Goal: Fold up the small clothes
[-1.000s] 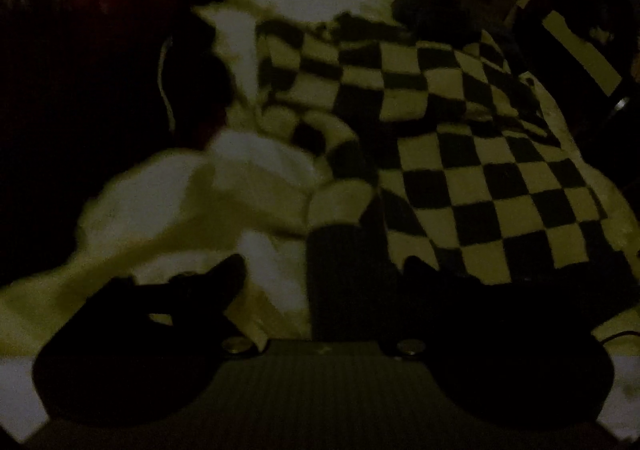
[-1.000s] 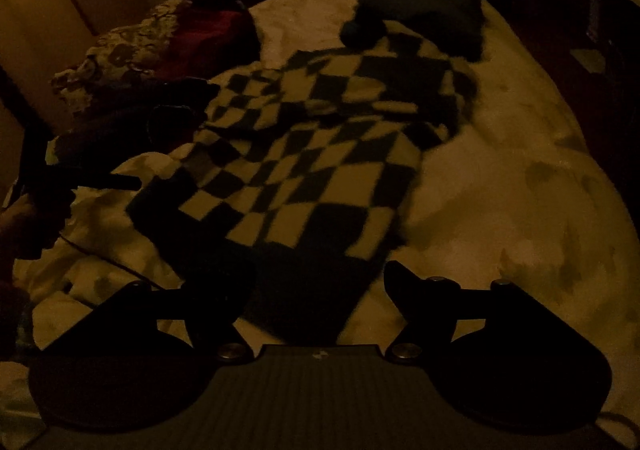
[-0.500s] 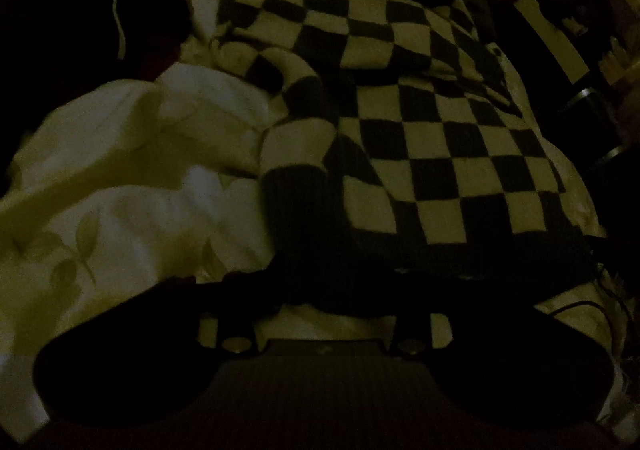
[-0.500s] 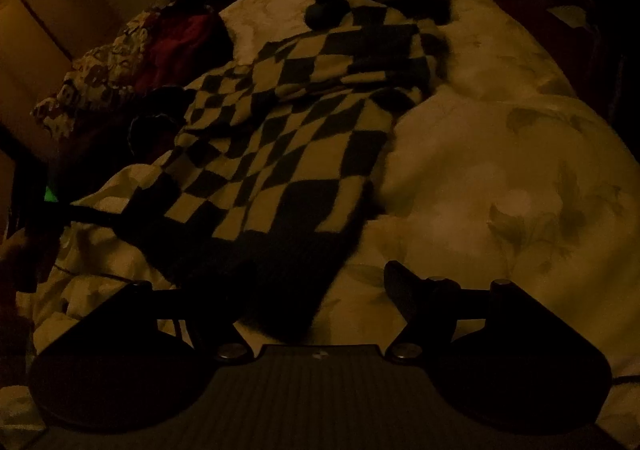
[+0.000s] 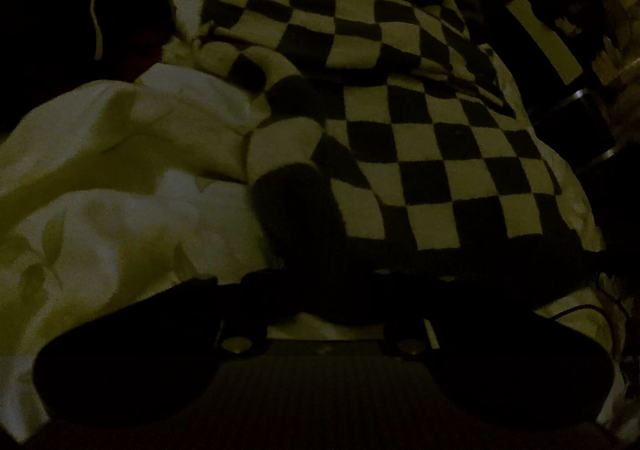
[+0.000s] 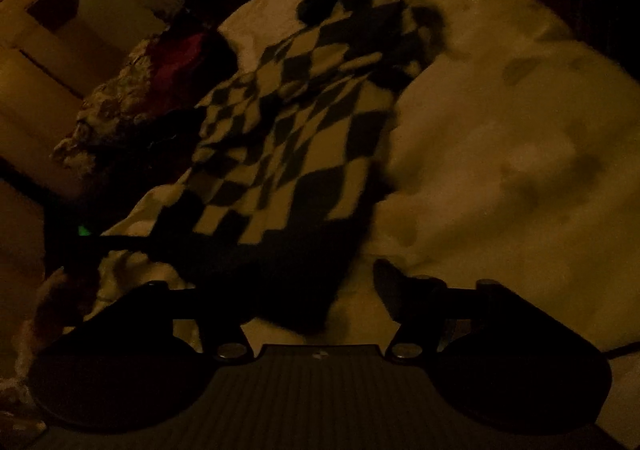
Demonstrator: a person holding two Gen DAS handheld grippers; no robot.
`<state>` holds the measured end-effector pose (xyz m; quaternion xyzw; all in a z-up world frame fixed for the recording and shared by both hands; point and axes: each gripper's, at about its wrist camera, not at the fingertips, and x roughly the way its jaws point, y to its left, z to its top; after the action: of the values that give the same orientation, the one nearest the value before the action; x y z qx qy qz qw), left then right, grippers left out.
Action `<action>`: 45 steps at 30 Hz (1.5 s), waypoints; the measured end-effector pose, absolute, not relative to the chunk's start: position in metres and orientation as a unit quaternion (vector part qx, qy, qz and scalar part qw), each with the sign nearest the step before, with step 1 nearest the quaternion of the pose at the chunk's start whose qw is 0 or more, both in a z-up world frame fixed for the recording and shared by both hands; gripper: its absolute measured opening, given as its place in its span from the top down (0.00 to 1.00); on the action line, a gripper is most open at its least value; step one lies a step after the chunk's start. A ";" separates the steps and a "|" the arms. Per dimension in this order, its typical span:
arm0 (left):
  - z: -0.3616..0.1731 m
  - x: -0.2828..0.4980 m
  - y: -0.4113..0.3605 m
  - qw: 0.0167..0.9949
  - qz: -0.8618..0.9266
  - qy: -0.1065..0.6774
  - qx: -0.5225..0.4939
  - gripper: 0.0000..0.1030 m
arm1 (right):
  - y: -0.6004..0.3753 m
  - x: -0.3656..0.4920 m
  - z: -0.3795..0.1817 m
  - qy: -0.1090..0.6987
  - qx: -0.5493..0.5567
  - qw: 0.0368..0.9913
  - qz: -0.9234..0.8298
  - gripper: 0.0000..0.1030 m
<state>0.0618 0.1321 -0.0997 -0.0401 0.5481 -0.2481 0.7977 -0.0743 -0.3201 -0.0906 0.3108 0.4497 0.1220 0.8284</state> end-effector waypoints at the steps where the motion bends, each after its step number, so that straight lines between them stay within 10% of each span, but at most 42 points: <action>1: -0.099 0.061 0.133 0.799 -0.249 0.546 -0.040 0.84 | -0.316 -0.072 -0.091 0.455 0.307 0.826 0.128 0.16; 3: -0.096 0.058 0.135 0.803 -0.249 0.539 -0.044 0.85 | -0.310 -0.071 -0.092 0.459 0.306 0.822 0.141 0.75; 6: -0.090 0.056 0.142 0.807 -0.252 0.531 -0.059 0.85 | -0.313 -0.076 -0.093 0.450 0.338 0.812 0.155 0.86; 40: -0.072 0.362 0.071 0.878 -0.076 0.467 -0.077 0.84 | -0.406 0.221 -0.112 0.313 0.439 0.841 0.048 0.90; 43: -0.089 0.375 0.063 0.881 -0.059 0.466 -0.053 0.70 | -0.410 0.229 -0.132 0.324 0.440 0.837 0.037 0.89; 45: -0.094 0.377 0.059 0.886 -0.049 0.460 -0.033 0.34 | -0.409 0.227 -0.141 0.326 0.434 0.839 0.035 0.85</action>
<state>0.3769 0.0589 -0.0939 -0.0330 0.4597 -0.0489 0.8861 0.2272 -0.4087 -0.1407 0.4341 0.3257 0.0349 0.8392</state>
